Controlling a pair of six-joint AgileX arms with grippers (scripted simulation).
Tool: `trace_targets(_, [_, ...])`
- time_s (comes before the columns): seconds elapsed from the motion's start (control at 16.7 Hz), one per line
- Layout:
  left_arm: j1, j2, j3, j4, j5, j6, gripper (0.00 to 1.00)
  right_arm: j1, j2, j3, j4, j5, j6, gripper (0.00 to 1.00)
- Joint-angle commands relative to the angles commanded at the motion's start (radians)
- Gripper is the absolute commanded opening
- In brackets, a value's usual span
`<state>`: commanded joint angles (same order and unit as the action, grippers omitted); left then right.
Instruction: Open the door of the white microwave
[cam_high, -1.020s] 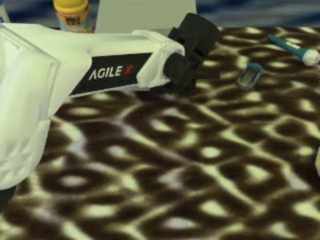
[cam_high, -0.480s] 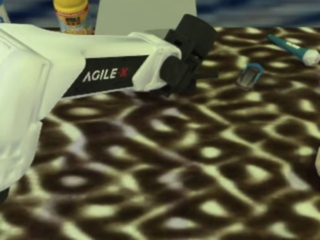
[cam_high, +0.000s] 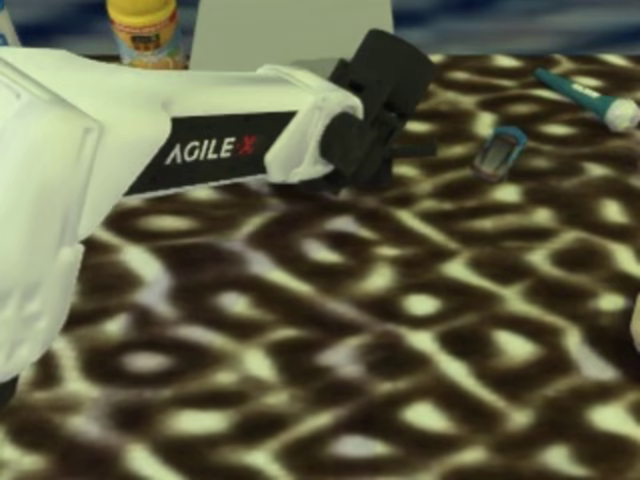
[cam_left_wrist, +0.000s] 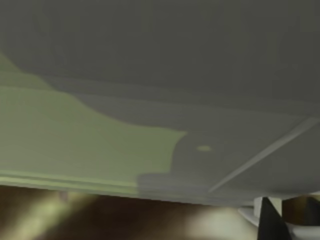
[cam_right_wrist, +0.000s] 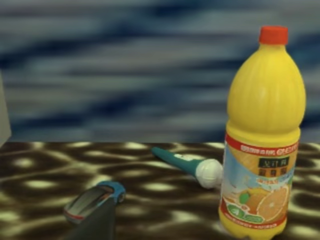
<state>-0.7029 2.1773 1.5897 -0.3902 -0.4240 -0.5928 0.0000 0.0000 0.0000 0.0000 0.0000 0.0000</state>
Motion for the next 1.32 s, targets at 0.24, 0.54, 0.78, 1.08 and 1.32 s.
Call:
trace_targets(0.24, [0.0,0.0,0.0,0.0,0.0,0.0,0.0,0.0,0.0,0.0,0.0,0.0,0.0,1.0])
trace_targets(0.54, [0.0,0.0,0.0,0.0,0.0,0.0,0.0,0.0,0.0,0.0,0.0,0.0,0.0,1.0])
trace_targets(0.78, [-0.006,0.006,0.002,0.002,0.007,-0.005,0.0,0.0,0.0,0.0,0.0,0.0,0.0,1.0])
trace_targets(1.08, [0.001,-0.032,-0.046,0.038,0.024,0.033,0.0,0.0,0.0,0.0,0.0,0.0,0.0,1.0])
trace_targets(1.32, [0.003,-0.042,-0.071,0.049,0.031,0.05,0.0,0.0,0.0,0.0,0.0,0.0,0.0,1.0])
